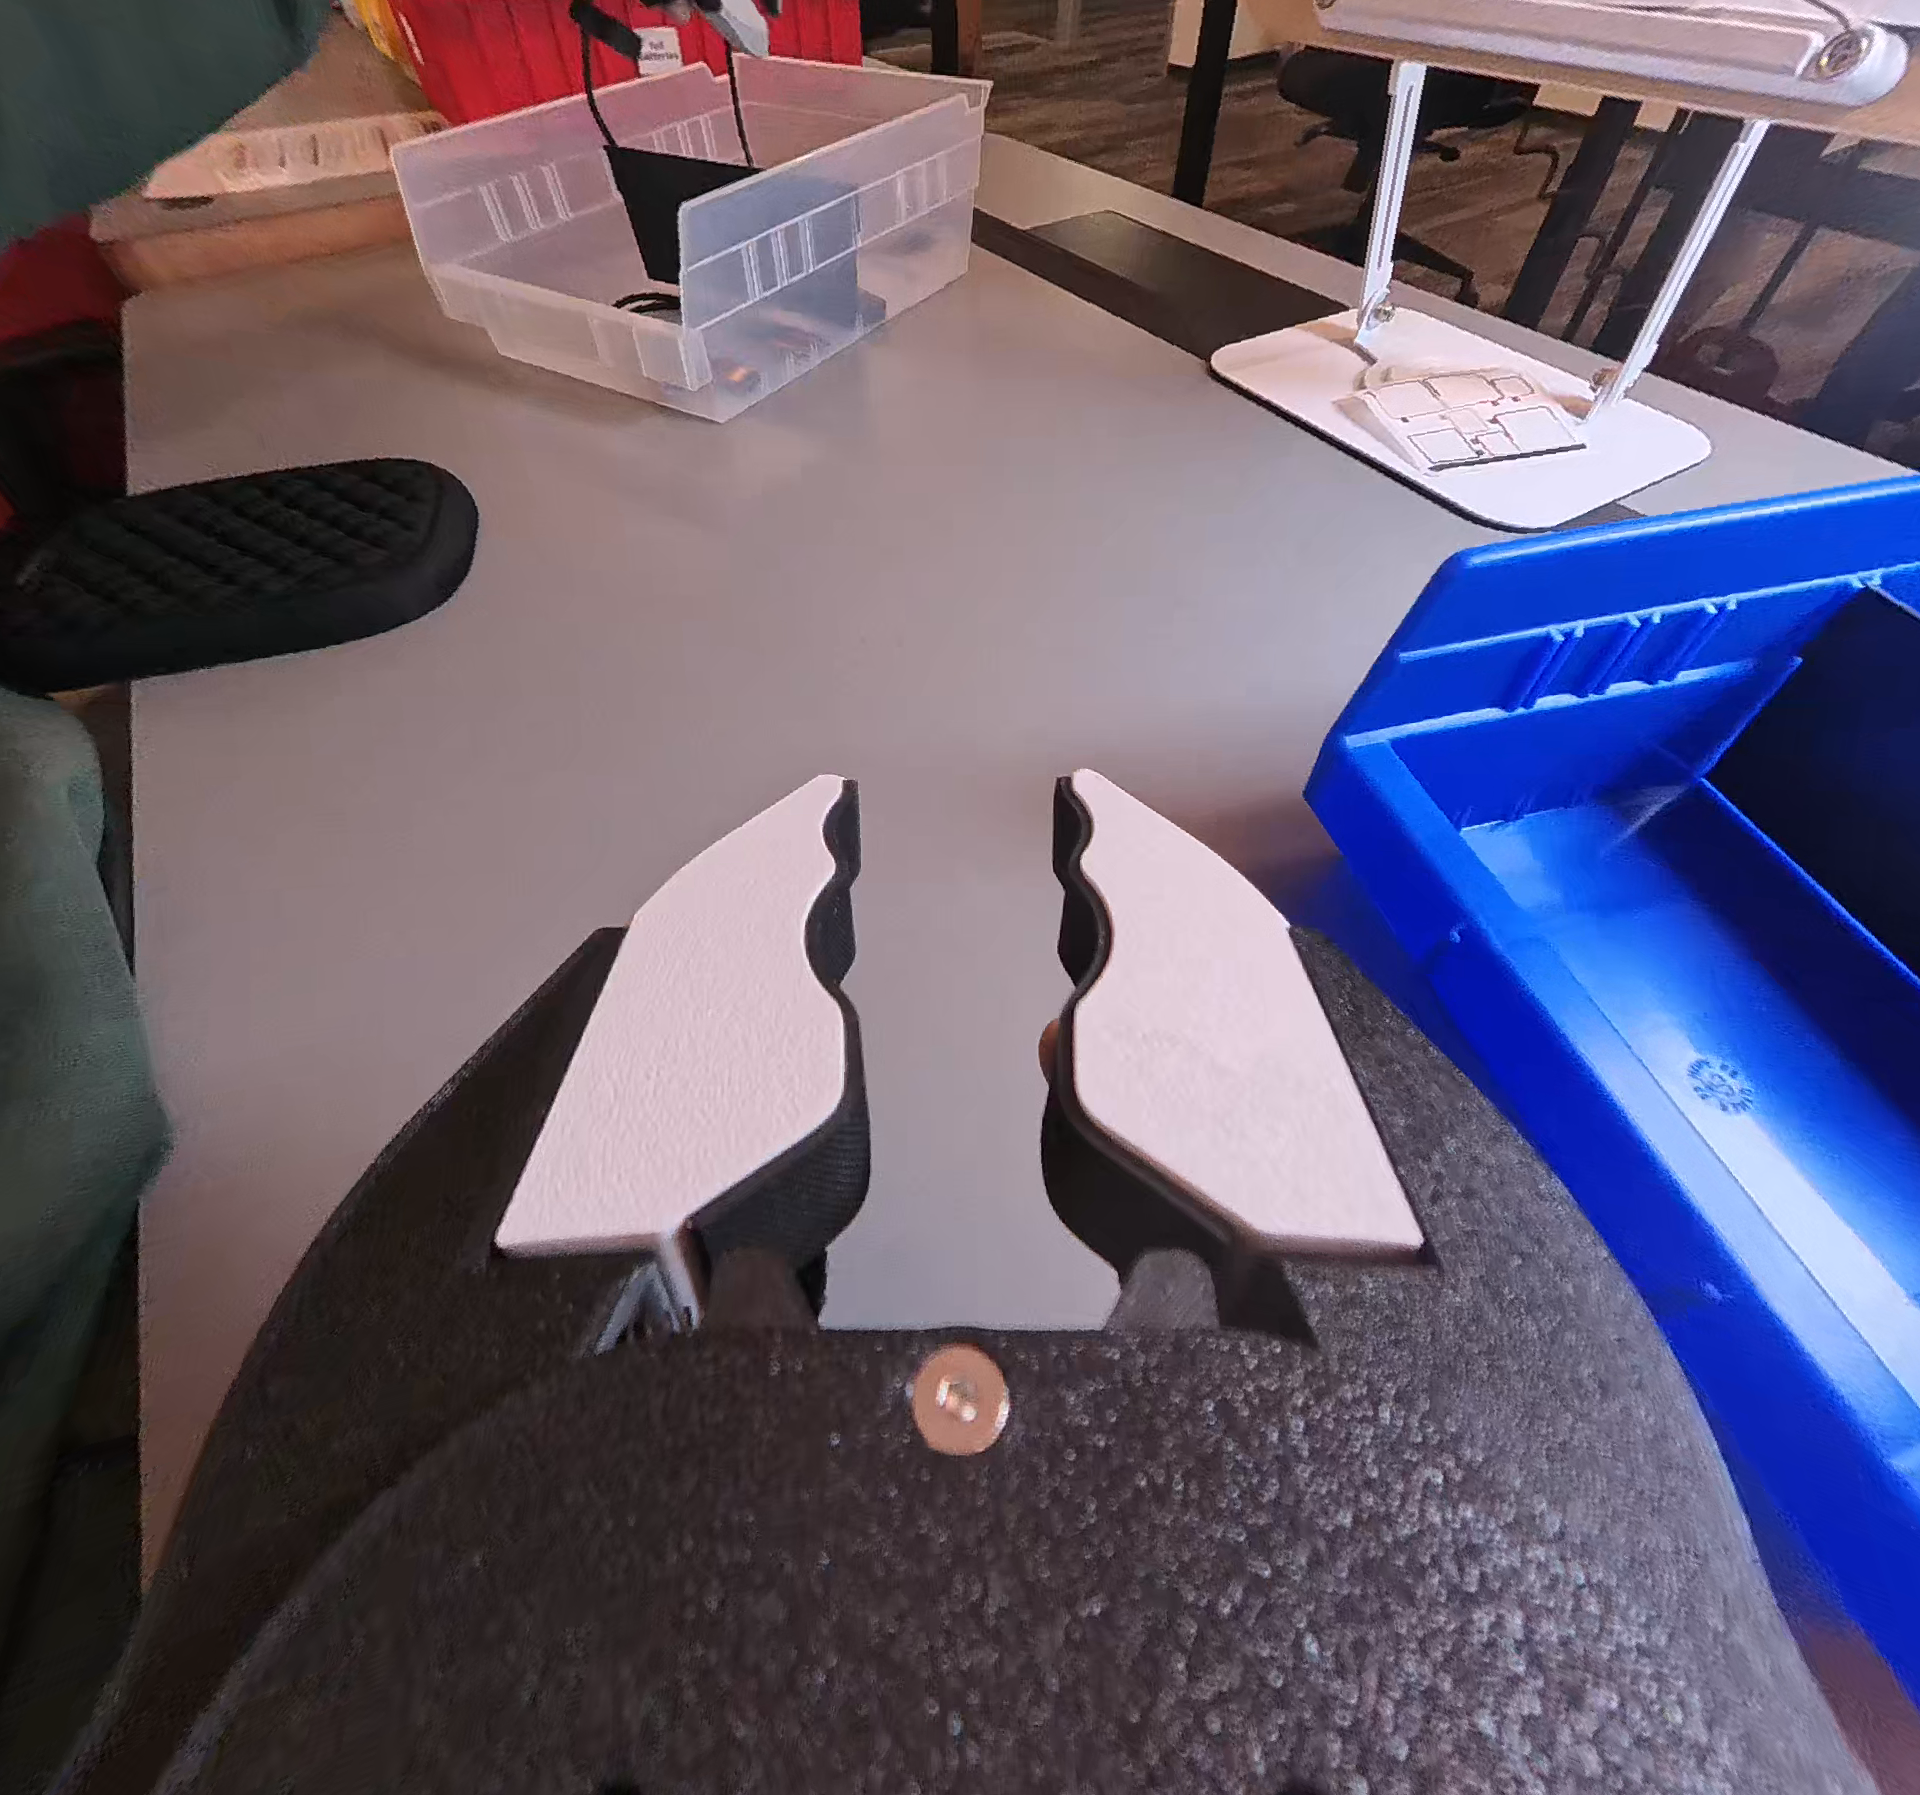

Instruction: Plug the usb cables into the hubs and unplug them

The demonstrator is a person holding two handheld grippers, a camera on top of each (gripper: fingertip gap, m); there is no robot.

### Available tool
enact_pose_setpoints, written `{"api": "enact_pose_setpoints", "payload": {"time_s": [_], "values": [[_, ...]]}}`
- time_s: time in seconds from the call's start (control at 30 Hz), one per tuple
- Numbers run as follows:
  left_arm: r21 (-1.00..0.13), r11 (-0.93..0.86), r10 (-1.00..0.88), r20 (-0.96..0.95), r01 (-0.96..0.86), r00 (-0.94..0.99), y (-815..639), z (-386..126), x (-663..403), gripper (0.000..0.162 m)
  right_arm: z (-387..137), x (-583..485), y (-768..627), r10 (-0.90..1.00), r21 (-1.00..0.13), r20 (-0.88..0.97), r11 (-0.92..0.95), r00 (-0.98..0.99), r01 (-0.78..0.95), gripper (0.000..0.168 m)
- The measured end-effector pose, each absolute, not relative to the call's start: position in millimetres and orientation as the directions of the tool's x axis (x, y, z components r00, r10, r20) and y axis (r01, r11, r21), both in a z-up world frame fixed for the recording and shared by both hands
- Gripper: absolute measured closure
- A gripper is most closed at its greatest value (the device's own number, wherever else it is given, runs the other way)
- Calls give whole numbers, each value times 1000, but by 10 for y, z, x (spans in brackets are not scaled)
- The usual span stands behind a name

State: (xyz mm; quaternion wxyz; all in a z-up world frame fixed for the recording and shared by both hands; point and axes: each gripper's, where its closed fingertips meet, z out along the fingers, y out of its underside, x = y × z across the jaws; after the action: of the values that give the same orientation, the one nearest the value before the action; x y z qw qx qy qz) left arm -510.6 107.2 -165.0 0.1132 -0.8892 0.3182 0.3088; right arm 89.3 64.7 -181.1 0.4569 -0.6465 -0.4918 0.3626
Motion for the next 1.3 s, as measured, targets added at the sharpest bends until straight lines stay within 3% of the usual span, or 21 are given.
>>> {"api": "enact_pose_setpoints", "payload": {"time_s": [0.03, 0.1, 0.37, 0.5, 0.6, 0.67, 0.7, 0.77, 0.9, 0.97, 1.03, 1.07, 1.1, 1.2, 1.3], "values": [[37, -738, -550, -611, -673, 569, 1125, -1661, -5014, 143, -1808, 869, 650, 969, -948, -25, -101, 246, 301, 132], [5, -713, -611, -494, -701, 618, 1218, -1828, -4783, 142, -1812, 815, 652, 972, -948, -29, -100, 232, 301, 132], [69, -782, -622, -29, -619, 783, 1086, -2741, -4767, 115, -1929, 803, 635, 978, -933, 5, -72, 210, 354, 132], [-5, -807, -590, 57, -590, 806, 1121, -2794, -4726, 117, -1970, 852, 728, 973, -936, -42, -118, 226, 333, 132], [-26, -798, -600, 120, -602, 791, 1050, -2793, -4628, 139, -1949, 810, 774, 973, -943, -73, -139, 219, 303, 132], [-34, -792, -609, 96, -609, 787, 1061, -2790, -4646, 142, -1936, 768, 772, 976, -946, -68, -129, 207, 298, 132], [-13, -780, -626, 14, -626, 780, 1102, -2785, -4760, 162, -1936, 751, 763, 978, -945, -61, -121, 201, 303, 132], [53, -741, -671, -60, -669, 739, 1062, -2820, -4896, 162, -1940, 739, 736, 980, -941, -37, -99, 193, 323, 132], [-82, -743, -639, -208, -665, 740, 1315, -2560, -4940, 162, -1945, 789, 696, 982, -935, 4, -63, 189, 348, 133], [-29, -739, -647, -251, -674, 720, 1298, -2496, -5050, 162, -1938, 806, 706, 981, -938, -9, -76, 195, 338, 133], [17, -747, -656, -175, -664, 734, 1179, -2542, -5022, 162, -1920, 808, 707, 980, -943, -24, -88, 197, 322, 133], [23, -751, -657, -126, -660, 743, 1128, -2579, -4975, 142, -1911, 807, 702, 980, -944, -28, -90, 195, 316, 133], [32, -760, -650, -70, -649, 757, 1067, -2619, -4926, 135, -1906, 809, 696, 981, -945, -29, -90, 192, 315, 133], [143, -776, -612, 70, -615, 788, 813, -2746, -4893, 115, -1912, 817, 677, 983, -942, -31, -89, 181, 324, 133], [328, -736, -613, 49, -592, 789, 620, -2874, -5123, 104, -1944, 819, 681, 984, -936, -38, -96, 174, 339, 132]]}}
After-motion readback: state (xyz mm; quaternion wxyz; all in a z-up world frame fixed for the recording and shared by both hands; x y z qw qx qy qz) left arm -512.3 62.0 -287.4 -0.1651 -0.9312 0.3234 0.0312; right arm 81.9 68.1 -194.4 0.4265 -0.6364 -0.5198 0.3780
